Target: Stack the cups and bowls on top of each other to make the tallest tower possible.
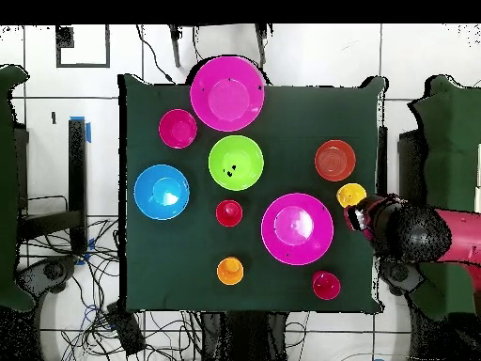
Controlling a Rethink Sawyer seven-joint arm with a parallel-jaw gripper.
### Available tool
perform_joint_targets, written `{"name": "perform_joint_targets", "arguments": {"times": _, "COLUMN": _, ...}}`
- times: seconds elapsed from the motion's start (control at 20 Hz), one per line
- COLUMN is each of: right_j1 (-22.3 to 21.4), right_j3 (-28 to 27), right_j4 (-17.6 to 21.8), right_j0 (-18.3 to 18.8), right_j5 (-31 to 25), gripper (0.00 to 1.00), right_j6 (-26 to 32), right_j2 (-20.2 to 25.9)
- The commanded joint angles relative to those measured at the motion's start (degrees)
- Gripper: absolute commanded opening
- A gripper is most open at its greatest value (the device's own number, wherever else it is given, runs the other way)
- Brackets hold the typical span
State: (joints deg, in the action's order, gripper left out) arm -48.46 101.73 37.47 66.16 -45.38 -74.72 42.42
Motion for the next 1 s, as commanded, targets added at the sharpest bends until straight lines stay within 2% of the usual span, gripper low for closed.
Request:
{"name": "perform_joint_targets", "arguments": {"times": 0.05, "right_j1": -0.6, "right_j3": 0.1, "right_j4": -4.7, "right_j0": -2.0, "right_j5": -2.8, "gripper": 1.00, "right_j6": -8.0, "right_j2": -5.1}}
{"name": "perform_joint_targets", "arguments": {"times": 0.2, "right_j1": -1.4, "right_j3": 3.1, "right_j4": -4.7, "right_j0": -1.5, "right_j5": -0.4, "gripper": 1.00, "right_j6": -7.4, "right_j2": -5.3}}
{"name": "perform_joint_targets", "arguments": {"times": 1.0, "right_j1": 4.7, "right_j3": 3.2, "right_j4": -2.2, "right_j0": -5.6, "right_j5": 6.9, "gripper": 1.00, "right_j6": -9.1, "right_j2": -10.9}}
